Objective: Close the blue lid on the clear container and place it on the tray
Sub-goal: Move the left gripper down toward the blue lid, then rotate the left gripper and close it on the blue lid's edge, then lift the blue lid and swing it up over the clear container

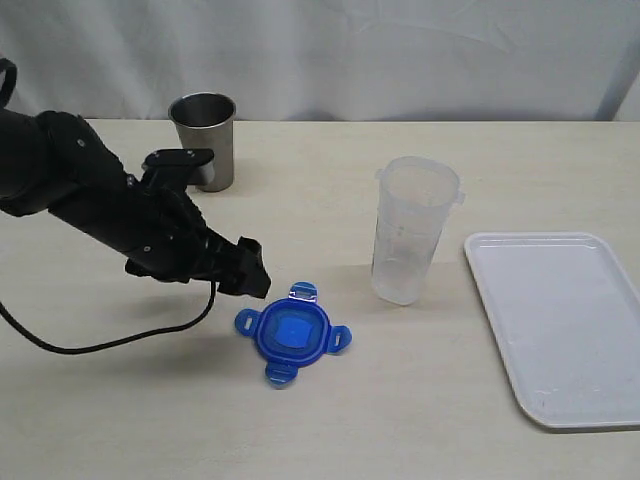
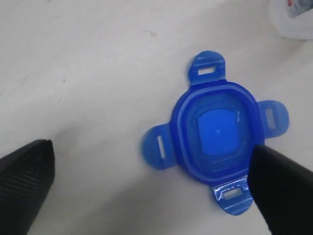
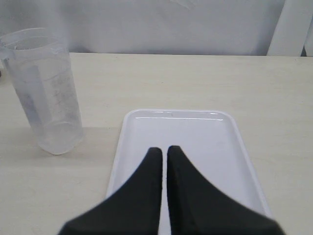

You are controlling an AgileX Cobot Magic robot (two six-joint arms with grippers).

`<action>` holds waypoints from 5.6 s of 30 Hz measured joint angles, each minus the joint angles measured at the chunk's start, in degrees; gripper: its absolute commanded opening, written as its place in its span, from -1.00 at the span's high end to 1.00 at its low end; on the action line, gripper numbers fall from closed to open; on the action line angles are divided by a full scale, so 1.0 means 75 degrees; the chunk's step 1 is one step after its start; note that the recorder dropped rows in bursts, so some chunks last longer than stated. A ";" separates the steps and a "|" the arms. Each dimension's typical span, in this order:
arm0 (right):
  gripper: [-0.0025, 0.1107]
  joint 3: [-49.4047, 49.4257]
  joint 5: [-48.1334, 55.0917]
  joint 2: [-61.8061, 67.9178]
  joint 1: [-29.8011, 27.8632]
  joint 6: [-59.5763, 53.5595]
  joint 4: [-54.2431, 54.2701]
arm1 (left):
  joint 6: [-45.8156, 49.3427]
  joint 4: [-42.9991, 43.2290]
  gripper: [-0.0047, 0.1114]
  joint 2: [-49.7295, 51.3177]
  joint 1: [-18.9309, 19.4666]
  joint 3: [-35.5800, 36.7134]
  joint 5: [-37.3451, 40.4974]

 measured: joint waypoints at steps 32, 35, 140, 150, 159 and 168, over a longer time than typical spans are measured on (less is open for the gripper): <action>0.89 0.0000 0.0000 0.0000 0.0000 0.0000 0.0000 | 0.0174 -0.0853 0.15 0.0942 0.0000 -0.0013 0.0520; 0.89 0.0000 0.0000 0.0000 0.0000 0.0000 0.0000 | 0.0174 -0.1139 0.15 0.0954 0.0000 -0.0013 0.0545; 0.89 0.0000 0.0000 0.0000 0.0000 0.0000 0.0000 | 0.6168 0.3344 0.71 0.1106 -0.2578 -0.0102 -0.1374; 0.89 0.0000 0.0000 0.0000 0.0000 0.0000 0.0000 | 0.6183 0.3382 0.92 0.1117 -0.2578 -0.0120 -0.1365; 0.89 0.0000 0.0000 0.0000 0.0000 0.0000 0.0000 | 0.6170 0.3382 0.92 0.0767 -0.2578 -0.0026 -0.0938; 0.89 0.0000 0.0000 0.0000 0.0000 0.0000 0.0000 | 0.6170 0.3395 0.92 -0.0739 -0.2578 -0.0010 -0.0887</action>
